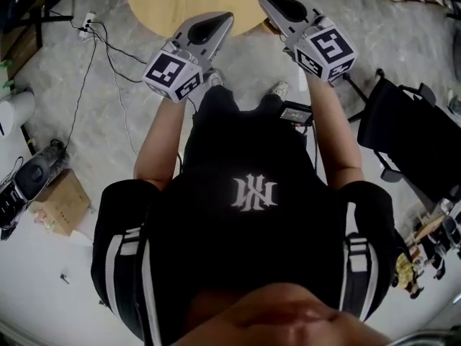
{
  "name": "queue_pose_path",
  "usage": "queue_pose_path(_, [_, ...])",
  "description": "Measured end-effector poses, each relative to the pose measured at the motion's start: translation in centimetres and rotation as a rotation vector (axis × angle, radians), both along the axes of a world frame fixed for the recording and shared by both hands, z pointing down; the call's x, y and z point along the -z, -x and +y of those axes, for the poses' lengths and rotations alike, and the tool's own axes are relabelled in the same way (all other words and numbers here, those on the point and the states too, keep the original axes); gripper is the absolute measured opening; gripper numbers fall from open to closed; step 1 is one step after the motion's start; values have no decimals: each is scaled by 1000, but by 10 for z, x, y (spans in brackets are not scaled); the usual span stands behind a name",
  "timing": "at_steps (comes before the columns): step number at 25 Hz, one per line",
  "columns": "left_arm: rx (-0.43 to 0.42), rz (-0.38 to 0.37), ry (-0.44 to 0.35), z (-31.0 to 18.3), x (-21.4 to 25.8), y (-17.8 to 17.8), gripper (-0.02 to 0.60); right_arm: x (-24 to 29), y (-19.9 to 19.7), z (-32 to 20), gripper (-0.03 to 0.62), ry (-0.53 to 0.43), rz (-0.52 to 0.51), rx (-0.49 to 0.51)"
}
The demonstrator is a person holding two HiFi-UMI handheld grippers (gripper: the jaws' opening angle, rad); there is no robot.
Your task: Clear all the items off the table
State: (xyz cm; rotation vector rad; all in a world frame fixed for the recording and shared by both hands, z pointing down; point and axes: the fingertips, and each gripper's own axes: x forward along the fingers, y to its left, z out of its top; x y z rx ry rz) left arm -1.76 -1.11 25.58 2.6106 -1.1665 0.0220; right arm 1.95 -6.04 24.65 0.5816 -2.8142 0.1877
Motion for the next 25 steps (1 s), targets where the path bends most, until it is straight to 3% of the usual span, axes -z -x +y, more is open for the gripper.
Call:
queue_pose_path(5, [50,-42,-15,5,35,90,12,26,66,17,3,-4,-33,-8])
queue_pose_path(9, [73,-42,22,10,33,140,12,33,112,30,3,-17,-68,17])
queue_pose_path(14, [84,-20,47,15,20,152,12,27,140,42,3,-19,-63,72])
queue_pose_path(20, [76,58,51,16,17,154,12,20,150,40,3,-15,-27,76])
queue_pose_path(25, [59,44,38,11,19,156,12,19,147,24,5,-42,6,49])
